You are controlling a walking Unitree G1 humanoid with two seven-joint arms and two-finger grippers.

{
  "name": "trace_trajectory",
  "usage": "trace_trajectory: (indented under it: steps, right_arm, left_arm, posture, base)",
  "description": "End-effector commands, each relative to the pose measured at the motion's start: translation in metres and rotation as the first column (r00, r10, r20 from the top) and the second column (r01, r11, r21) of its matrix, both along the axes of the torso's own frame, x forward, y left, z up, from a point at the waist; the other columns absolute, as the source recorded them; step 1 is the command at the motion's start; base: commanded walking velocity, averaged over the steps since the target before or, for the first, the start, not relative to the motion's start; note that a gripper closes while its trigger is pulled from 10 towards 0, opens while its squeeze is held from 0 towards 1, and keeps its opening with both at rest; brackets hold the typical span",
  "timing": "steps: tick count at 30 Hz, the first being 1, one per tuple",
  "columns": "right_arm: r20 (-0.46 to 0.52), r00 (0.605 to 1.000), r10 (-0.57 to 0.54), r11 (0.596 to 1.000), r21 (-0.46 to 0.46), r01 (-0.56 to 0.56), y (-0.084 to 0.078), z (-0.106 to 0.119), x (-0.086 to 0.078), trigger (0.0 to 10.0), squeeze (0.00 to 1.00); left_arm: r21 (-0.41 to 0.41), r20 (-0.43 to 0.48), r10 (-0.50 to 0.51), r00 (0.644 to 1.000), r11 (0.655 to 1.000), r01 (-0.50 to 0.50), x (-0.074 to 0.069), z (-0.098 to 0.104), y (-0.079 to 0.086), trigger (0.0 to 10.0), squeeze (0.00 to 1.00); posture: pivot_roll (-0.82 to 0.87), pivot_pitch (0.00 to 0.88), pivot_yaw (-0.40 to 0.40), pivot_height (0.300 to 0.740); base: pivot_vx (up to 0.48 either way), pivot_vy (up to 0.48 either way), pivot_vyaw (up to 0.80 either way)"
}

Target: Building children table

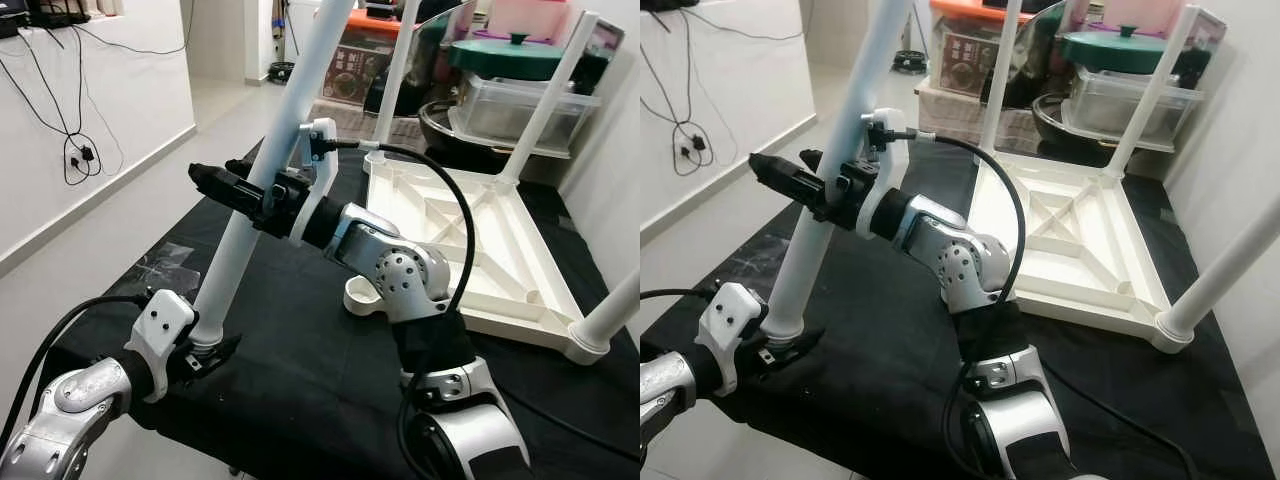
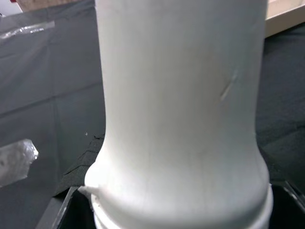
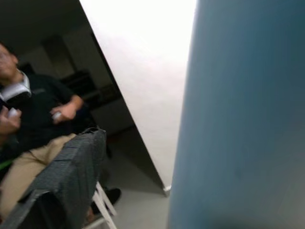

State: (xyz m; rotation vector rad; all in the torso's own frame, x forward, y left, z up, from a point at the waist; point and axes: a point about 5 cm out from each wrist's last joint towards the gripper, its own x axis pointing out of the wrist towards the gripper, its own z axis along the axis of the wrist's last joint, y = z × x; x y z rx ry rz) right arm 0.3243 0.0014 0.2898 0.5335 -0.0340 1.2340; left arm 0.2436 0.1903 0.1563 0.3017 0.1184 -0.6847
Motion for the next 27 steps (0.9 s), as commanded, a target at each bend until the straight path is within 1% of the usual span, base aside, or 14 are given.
trace_trajectory:
  steps: [1,2,3,5,6,7,8,15,17,20,25,26,27]
  right_arm:
    - [-0.003,0.996,0.085,0.996,0.030,-0.085,0.009,0.004,-0.009,10.0,0.04]
    - [-0.003,0.996,0.085,0.996,0.030,-0.085,0.009,0.004,-0.009,10.0,0.04]
    - [-0.029,0.989,0.148,0.988,0.043,-0.147,0.012,0.002,-0.014,10.0,0.00]
    - [-0.037,0.986,0.164,0.986,0.045,-0.163,0.012,0.001,-0.015,10.0,0.00]
    - [-0.046,0.982,0.182,0.982,0.052,-0.179,0.012,-0.001,-0.017,9.4,0.00]
    - [-0.046,0.982,0.182,0.982,0.052,-0.179,0.012,-0.001,-0.017,9.4,0.00]
    - [-0.061,0.981,0.184,0.982,0.061,-0.181,0.012,-0.004,-0.017,0.0,0.00]
    - [-0.080,0.980,0.182,0.982,0.069,-0.177,0.013,-0.009,-0.017,0.0,0.00]
    - [-0.096,0.982,0.165,0.985,0.062,-0.160,0.014,-0.014,-0.018,0.0,0.00]
    - [-0.102,0.984,0.145,0.988,0.058,-0.140,0.013,-0.017,-0.017,0.0,0.00]
    - [-0.115,0.987,0.117,0.992,0.066,-0.110,0.010,-0.017,-0.014,0.0,0.00]
    - [-0.120,0.986,0.112,0.992,0.072,-0.104,0.008,-0.017,-0.014,0.0,0.00]
    - [-0.120,0.986,0.112,0.992,0.072,-0.104,0.008,-0.017,-0.014,0.0,0.00]
  left_arm:
    - [0.041,0.025,-0.093,0.995,0.995,0.092,-0.005,0.004,-0.013,10.0,0.00]
    - [0.041,0.025,-0.093,0.995,0.995,0.092,-0.005,0.004,-0.013,10.0,0.00]
    - [0.063,0.027,-0.106,0.994,0.993,0.104,-0.007,0.002,-0.014,10.0,0.00]
    - [0.070,0.027,-0.109,0.994,0.992,0.107,-0.008,0.001,-0.014,10.0,0.00]
    - [0.076,0.024,-0.114,0.993,0.991,0.112,-0.009,0.000,-0.014,10.0,0.00]
    - [0.076,0.024,-0.114,0.993,0.991,0.112,-0.009,0.000,-0.014,10.0,0.00]
    - [0.081,0.022,-0.116,0.993,0.990,0.114,-0.010,0.000,-0.013,10.0,0.00]
    - [0.083,0.019,-0.119,0.993,0.990,0.117,-0.011,0.000,-0.012,10.0,0.00]
    - [0.102,0.016,-0.127,0.992,0.987,0.125,-0.013,0.000,-0.011,10.0,0.00]
    - [0.115,0.019,-0.130,0.991,0.985,0.127,-0.013,0.000,-0.010,10.0,0.00]
    - [0.128,0.034,-0.126,0.992,0.984,0.120,-0.013,0.001,-0.009,10.0,0.00]
    - [0.129,0.059,-0.107,0.993,0.987,0.098,-0.012,0.003,-0.007,10.0,0.00]
    - [0.129,0.059,-0.107,0.993,0.987,0.098,-0.012,0.003,-0.007,10.0,0.00]
  posture:
    - [0.10,0.000,-0.084,0.740]
    - [0.10,0.000,-0.084,0.740]
    - [0.10,0.000,-0.085,0.740]
    - [0.10,0.000,-0.085,0.740]
    - [0.10,0.000,-0.086,0.740]
    - [0.10,0.000,-0.086,0.740]
    - [0.10,0.000,-0.087,0.740]
    - [0.11,0.000,-0.086,0.740]
    - [0.11,0.000,-0.083,0.740]
    - [0.11,0.000,-0.082,0.740]
    - [0.11,0.000,-0.082,0.740]
    - [0.11,0.000,-0.082,0.740]
    - [0.11,0.000,-0.082,0.740]
  base:
    - [0.000,0.000,0.00]
    - [0.000,0.000,0.00]
    - [0.000,0.000,0.00]
    - [0.000,0.000,0.00]
    - [0.000,0.000,0.00]
    - [0.000,0.000,0.00]
    - [0.000,0.000,0.00]
    - [0.000,0.000,0.00]
    - [0.000,0.000,0.00]
    - [0.000,0.000,0.00]
    - [0.000,0.000,0.00]
    - [0.000,0.000,0.00]
    - [0.000,0.000,0.00]
